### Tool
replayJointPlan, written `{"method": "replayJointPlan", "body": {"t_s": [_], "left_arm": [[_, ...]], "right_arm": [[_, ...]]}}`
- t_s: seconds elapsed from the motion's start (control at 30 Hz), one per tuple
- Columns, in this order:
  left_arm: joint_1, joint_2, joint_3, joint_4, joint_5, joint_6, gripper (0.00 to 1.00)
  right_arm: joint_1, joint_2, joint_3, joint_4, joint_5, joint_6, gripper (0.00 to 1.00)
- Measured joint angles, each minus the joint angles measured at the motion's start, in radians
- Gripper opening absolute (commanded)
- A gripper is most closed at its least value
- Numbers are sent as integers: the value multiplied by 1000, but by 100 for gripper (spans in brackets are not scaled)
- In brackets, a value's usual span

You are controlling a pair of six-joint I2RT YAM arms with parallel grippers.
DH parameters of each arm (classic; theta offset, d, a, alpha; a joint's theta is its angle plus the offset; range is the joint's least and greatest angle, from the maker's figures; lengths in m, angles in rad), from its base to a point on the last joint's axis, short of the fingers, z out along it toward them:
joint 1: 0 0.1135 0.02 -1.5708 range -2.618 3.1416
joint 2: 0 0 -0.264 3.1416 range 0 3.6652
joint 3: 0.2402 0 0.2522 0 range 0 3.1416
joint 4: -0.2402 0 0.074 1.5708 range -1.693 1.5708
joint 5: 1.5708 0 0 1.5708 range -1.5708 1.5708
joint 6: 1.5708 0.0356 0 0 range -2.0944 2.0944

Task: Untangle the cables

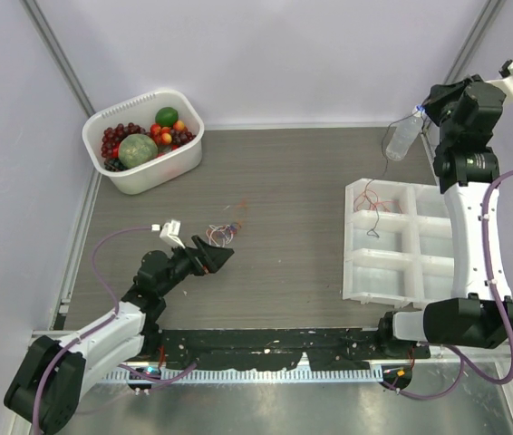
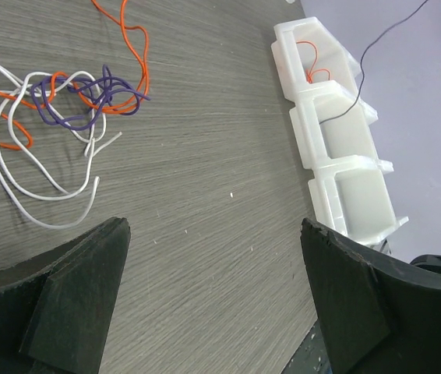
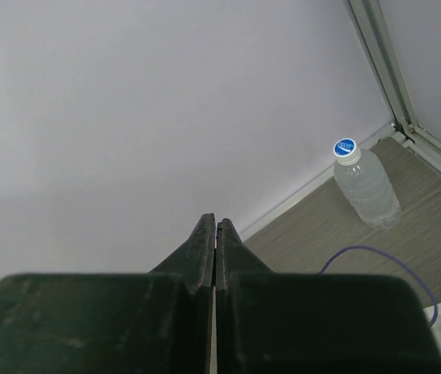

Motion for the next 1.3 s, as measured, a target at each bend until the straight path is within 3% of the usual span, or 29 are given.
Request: {"method": "replayJointPlan", "body": {"t_s": [0.13,0.57,0.73,1.03,1.3], "left_arm": [[-1,18,0,2,0,0,95],[-2,45,0,13,0,0,95],[-2,45,0,14,0,0,95],[-2,45,0,16,0,0,95],[-2,45,0,22,0,0,95]], "right_arm": [[-20,8,23,-22,-26,13,1],[-27,82,374,-39,-58,20,1],[-29,89,367,-70,-63,21,1],[-29,-50,177,-100,-64,20,1],[-29,-81,248,-121,-66,16,1]]}}
